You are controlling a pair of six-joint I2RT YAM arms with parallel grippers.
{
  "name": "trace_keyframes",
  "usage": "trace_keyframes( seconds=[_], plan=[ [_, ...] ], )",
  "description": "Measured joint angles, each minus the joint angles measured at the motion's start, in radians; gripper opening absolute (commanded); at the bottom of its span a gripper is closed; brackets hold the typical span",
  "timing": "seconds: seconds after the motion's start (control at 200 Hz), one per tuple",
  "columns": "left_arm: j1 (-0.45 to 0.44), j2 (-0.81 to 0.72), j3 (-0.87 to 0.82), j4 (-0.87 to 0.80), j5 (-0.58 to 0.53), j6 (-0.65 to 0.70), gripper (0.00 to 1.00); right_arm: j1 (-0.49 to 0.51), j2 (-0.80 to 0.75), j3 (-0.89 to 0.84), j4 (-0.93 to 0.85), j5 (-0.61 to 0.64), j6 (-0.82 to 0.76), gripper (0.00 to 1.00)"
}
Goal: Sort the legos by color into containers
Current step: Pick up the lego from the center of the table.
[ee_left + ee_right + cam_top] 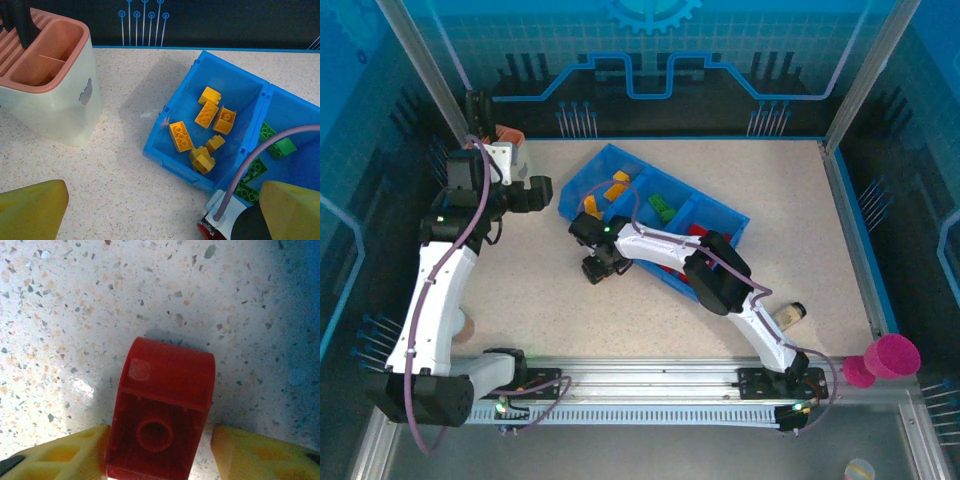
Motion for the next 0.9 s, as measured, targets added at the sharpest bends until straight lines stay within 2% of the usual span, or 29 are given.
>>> trace_keyframes(
  seconds=[0.195, 0.35, 0.62, 0.901],
  plan=[
    [0.001, -0.008, -0.017, 0.007, -0.004, 0.000, 0.99, 0.000, 0.002, 0.004, -0.010, 0.033, -0.018, 0.27],
    [0.001, -0.015, -0.034, 0.006, -0.011, 0.000, 0.99, 0.002, -0.010, -0.019, 0.007, 0.046, -0.035, 0.18],
    [0.001, -0.017, -0.082, 0.021, -0.037, -0.007, 0.99, -0.003, -0.168, -0.250, 0.099, 0.073, -0.118, 0.14],
    [0.002, -0.027, -0.249, 0.087, -0.100, -0.080, 0.99, -0.053, -0.606, -0.470, 0.124, 0.093, -0.185, 0.14]
  ],
)
